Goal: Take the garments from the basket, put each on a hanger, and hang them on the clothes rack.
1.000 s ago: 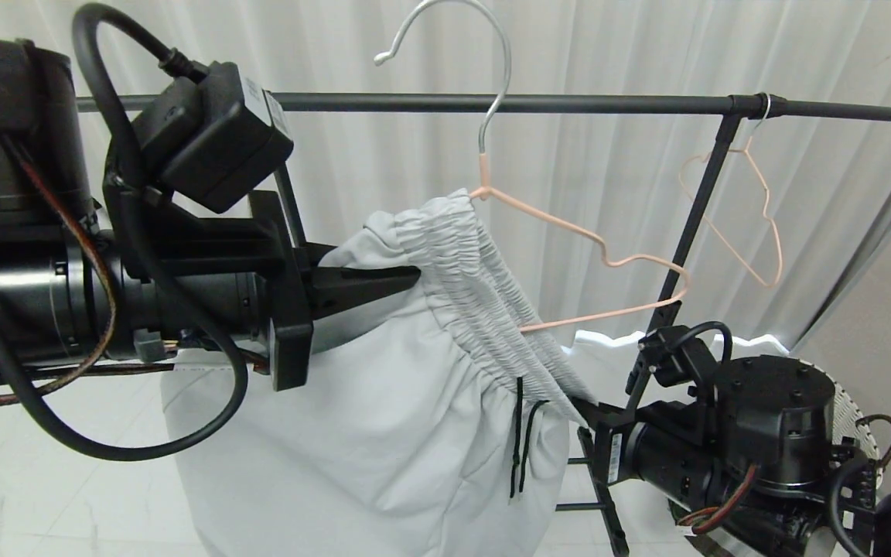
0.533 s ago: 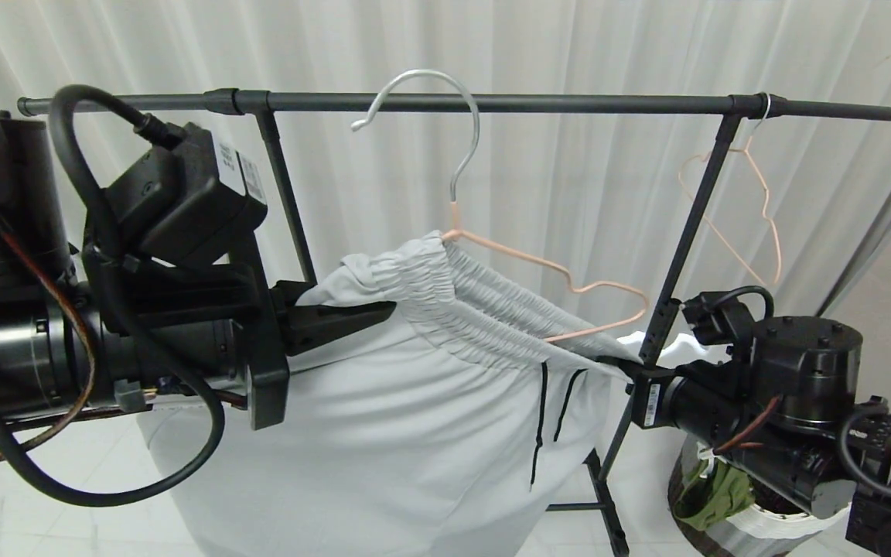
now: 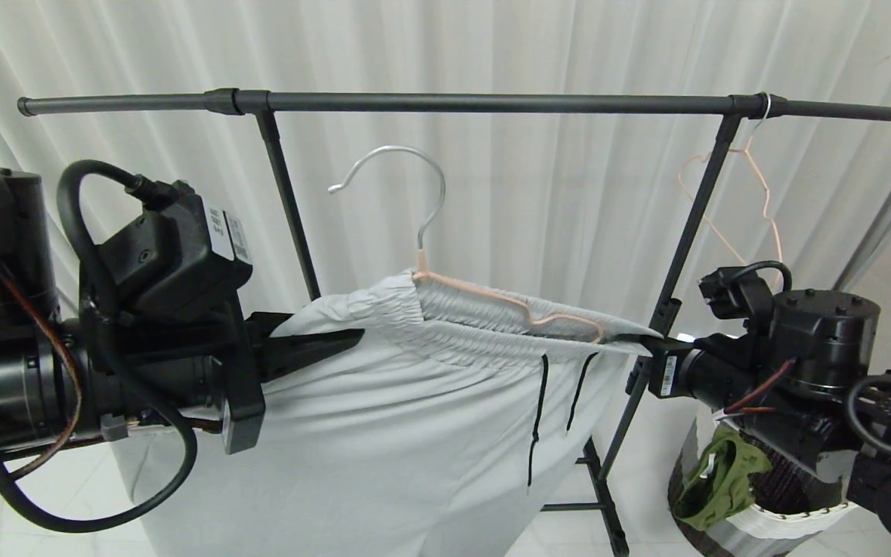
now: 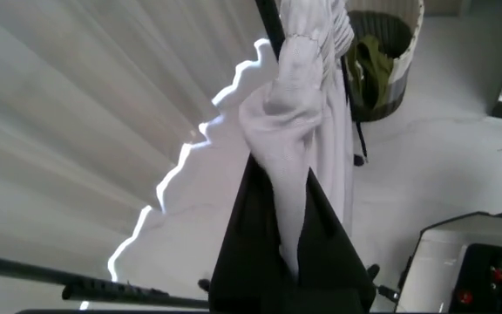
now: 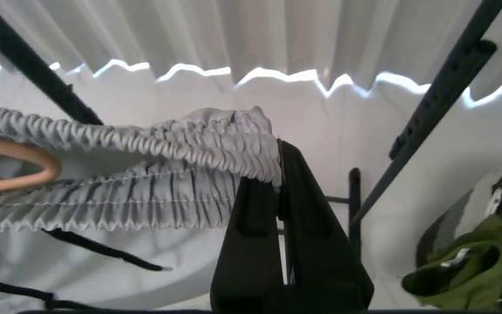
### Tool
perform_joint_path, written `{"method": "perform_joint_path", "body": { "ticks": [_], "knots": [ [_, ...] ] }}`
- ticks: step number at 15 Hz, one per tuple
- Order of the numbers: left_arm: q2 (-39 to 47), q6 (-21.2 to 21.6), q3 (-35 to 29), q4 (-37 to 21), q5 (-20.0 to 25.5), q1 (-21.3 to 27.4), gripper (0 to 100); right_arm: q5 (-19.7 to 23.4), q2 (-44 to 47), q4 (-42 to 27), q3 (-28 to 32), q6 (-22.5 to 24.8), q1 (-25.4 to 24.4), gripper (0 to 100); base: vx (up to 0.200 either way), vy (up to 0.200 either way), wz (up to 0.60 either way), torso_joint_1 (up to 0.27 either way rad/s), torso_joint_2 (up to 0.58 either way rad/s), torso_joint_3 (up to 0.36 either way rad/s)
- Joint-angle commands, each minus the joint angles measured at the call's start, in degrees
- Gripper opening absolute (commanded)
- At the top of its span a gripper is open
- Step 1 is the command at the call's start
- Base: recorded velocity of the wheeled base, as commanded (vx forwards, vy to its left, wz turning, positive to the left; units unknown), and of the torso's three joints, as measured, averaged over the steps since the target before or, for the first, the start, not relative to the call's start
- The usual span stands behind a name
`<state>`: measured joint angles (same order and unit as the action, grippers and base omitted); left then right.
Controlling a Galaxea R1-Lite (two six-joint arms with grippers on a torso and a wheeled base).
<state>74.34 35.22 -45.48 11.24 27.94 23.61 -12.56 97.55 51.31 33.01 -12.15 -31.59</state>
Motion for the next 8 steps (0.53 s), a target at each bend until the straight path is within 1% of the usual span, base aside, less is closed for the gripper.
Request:
{"method": "perform_joint_path", "body": {
  "ticks": [1, 2, 3, 4, 5, 6, 8],
  "knots": [
    [-0.2, 0.1, 0.7, -0.1, -0.1, -0.8, 0, -0.1, -0.3, 0.1, 0.6, 0.3, 0.6, 0, 0.0, 0.0, 0.0, 0.0, 0.0, 0.0],
    [0.3, 2.0, 1.5, -0.2, -0.9, -1.8, 0, 1.2, -1.3, -0.8, 2.1, 1.9, 0.6, 0, 0.0, 0.0, 0.0, 0.0, 0.0, 0.0],
    [1.3, 4.2, 2.1, -0.2, -3.1, -2.1, 0, 3.2, -2.8, -2.4, 3.2, 3.5, 0.5, 0, 0.0, 0.0, 0.0, 0.0, 0.0, 0.0],
    [2.1, 5.1, 2.2, -0.1, -4.6, -2.1, 0, 4.5, -3.9, -4.4, 4.0, 4.5, 0.5, 0, 0.0, 0.0, 0.0, 0.0, 0.0, 0.0],
    [2.9, 4.9, 1.5, -0.1, -5.2, -2.0, 0, 6.7, -6.4, -8.9, 6.1, 6.5, -0.1, 0, 0.0, 0.0, 0.0, 0.0, 0.0, 0.0],
    [3.2, 4.9, 1.0, -0.1, -5.2, -2.0, 0, 7.8, -8.2, -11.9, 7.9, 7.0, -0.9, 0, 0.0, 0.0, 0.0, 0.0, 0.0, 0.0],
    [3.0, 4.3, 0.9, 0.5, -5.1, -1.9, 0, 8.3, -12.0, -18.3, 10.1, 7.0, -4.1, 0, 0.0, 0.0, 0.0, 0.0, 0.0, 0.0]
  ]
}}
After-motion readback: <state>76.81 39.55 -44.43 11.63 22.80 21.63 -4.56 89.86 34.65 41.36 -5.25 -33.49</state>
